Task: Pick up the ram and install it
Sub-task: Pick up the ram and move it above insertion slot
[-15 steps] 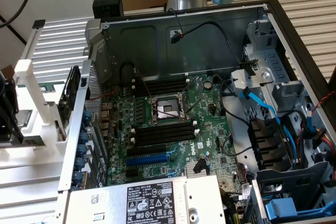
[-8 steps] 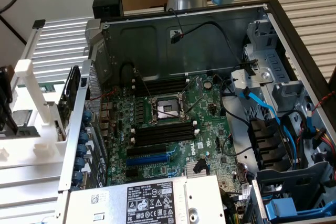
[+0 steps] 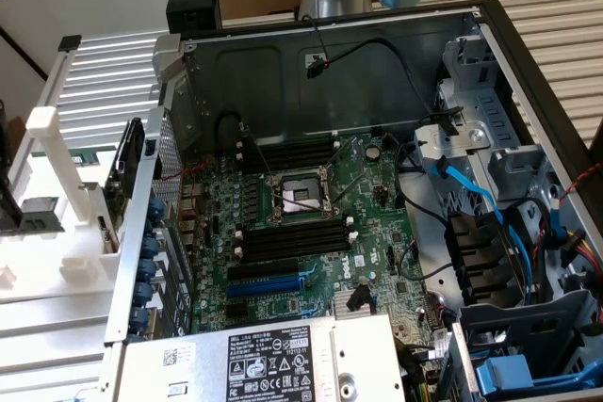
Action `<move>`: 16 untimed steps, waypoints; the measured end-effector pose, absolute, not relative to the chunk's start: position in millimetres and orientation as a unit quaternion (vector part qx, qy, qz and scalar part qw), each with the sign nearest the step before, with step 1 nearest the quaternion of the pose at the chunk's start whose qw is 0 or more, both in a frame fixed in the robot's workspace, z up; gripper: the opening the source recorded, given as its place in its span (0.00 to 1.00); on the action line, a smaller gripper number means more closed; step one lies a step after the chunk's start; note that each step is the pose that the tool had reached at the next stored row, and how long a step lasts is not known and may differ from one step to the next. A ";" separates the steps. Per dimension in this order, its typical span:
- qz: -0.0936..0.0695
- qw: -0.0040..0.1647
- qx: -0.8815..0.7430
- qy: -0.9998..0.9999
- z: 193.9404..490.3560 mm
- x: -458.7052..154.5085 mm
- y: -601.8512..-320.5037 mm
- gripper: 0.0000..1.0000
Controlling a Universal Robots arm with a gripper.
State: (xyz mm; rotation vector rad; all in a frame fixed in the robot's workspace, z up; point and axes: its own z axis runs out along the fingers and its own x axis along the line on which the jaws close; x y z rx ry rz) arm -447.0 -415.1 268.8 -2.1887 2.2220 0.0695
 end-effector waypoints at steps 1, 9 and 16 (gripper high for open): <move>0.022 0.011 -0.701 0.712 268.8 -447.1 -415.1 0.13; 0.019 0.011 -0.701 0.713 309.7 -443.7 -403.8 0.13; 0.016 0.010 -0.701 0.713 344.9 -427.6 -395.1 0.13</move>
